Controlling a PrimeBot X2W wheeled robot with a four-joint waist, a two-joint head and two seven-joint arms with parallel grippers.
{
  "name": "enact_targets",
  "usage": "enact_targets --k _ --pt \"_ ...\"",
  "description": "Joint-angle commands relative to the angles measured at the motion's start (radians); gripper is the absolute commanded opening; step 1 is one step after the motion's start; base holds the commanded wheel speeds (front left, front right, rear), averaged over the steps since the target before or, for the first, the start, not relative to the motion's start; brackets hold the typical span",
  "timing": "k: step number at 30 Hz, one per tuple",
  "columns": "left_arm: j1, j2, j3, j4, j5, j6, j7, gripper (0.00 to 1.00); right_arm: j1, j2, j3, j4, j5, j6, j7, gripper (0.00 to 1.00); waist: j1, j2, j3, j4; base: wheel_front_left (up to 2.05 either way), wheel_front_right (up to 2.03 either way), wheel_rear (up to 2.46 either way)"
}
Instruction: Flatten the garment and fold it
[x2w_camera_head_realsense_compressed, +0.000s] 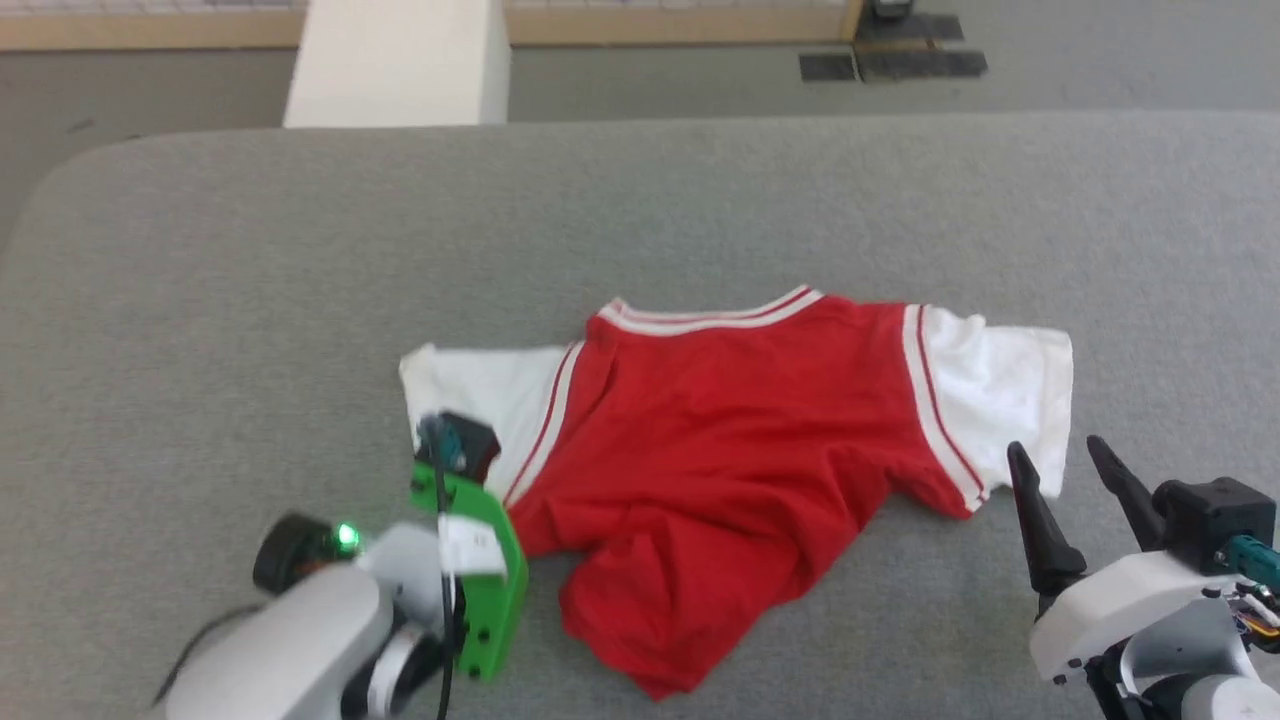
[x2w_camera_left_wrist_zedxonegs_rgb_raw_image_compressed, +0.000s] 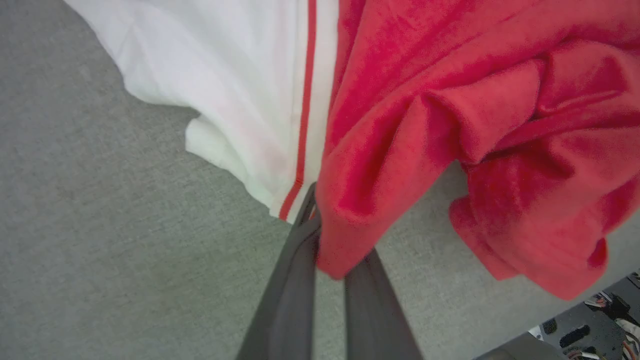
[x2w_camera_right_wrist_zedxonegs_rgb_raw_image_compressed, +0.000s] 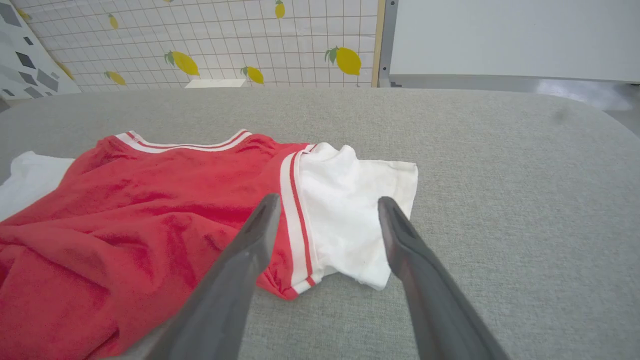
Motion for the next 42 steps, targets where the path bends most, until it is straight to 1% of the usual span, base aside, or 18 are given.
enact_targets --k 1,5,10,11,12,15,18,20,23,26,29,31,36,40,42 --pt "0.041 0.012 -0.004 -0.024 -0.015 0.016 -0.004 0.00 0.019 0.001 -0.002 0.004 -0.005 -0.001 0.007 1.00 -0.0001 0.0000 -0.048 0.042 0.00 0.00 0.00" --pt "0.121 0.024 -0.026 -0.085 -0.025 0.053 0.001 0.00 0.030 0.004 -0.003 0.009 -0.010 -0.001 0.025 1.00 -0.0001 0.0000 -0.069 0.053 0.00 0.00 0.00" --pt "0.187 0.024 -0.034 -0.119 -0.033 0.097 -0.013 0.01 0.031 0.009 0.004 0.009 -0.012 -0.001 0.039 1.00 -0.0001 0.0000 -0.077 0.055 0.00 0.00 0.00" --pt "0.193 0.024 -0.025 -0.125 -0.029 0.109 -0.031 0.91 0.031 0.009 0.007 0.008 -0.012 -0.001 0.041 1.00 -0.0001 0.0000 -0.078 0.054 0.00 0.00 0.00" --pt "0.198 0.023 -0.014 -0.130 -0.031 0.117 -0.048 1.00 0.031 0.010 0.008 0.008 -0.012 -0.001 0.042 1.00 -0.0001 0.0000 -0.079 0.053 0.00 0.00 0.00" --pt "0.209 0.021 0.037 -0.154 -0.042 0.143 -0.110 1.00 0.031 0.009 0.004 0.007 -0.009 -0.001 0.043 1.00 -0.0001 0.0000 -0.080 0.052 0.00 0.00 0.00" --pt "0.210 0.027 0.082 -0.185 -0.054 0.165 -0.144 1.00 0.030 0.008 -0.004 0.008 -0.007 -0.001 0.042 1.00 -0.0001 0.0000 -0.081 0.052 0.00 0.00 0.00" --pt "0.203 0.048 0.102 -0.209 -0.051 0.179 -0.147 1.00 0.028 0.007 -0.008 0.008 -0.006 -0.001 0.042 1.00 -0.0001 0.0000 -0.082 0.051 0.00 0.00 0.00" --pt "0.187 0.098 0.128 -0.231 -0.037 0.202 -0.134 1.00 0.024 0.006 -0.010 0.009 -0.005 -0.001 0.041 1.00 -0.0001 0.0000 -0.080 0.049 0.00 0.00 0.00" --pt "0.163 0.134 0.142 -0.225 -0.030 0.203 -0.116 1.00 0.018 0.007 -0.010 0.006 -0.006 -0.001 0.040 1.00 -0.0001 0.0000 -0.066 0.046 0.00 0.00 0.00" --pt "0.127 0.150 0.147 -0.188 -0.035 0.176 -0.093 1.00 0.011 0.007 0.001 0.004 -0.007 -0.001 0.039 1.00 -0.0001 0.0000 -0.043 0.035 0.00 0.00 0.00" --pt "0.103 0.146 0.161 -0.157 -0.046 0.162 -0.092 1.00 0.006 0.007 0.005 0.003 -0.009 -0.001 0.038 1.00 -0.0001 0.0000 -0.026 0.026 0.00 0.00 0.00" --pt "0.039 0.137 0.151 -0.065 -0.064 0.091 -0.054 1.00 -0.002 0.006 0.005 -0.002 -0.016 -0.001 0.033 1.00 -0.0001 0.0000 0.022 0.005 0.00 0.00 0.00" --pt "0.000 0.127 0.139 0.008 -0.074 0.044 -0.028 1.00 -0.008 0.005 0.002 -0.006 -0.021 -0.001 0.027 1.00 -0.0001 0.0000 0.055 -0.011 0.00 0.00 0.00" --pt "-0.018 0.122 0.138 0.040 -0.073 0.028 -0.028 1.00 -0.010 0.005 0.002 -0.007 -0.024 -0.001 0.025 1.00 -0.0001 0.0000 0.070 -0.017 0.00 0.00 0.00"
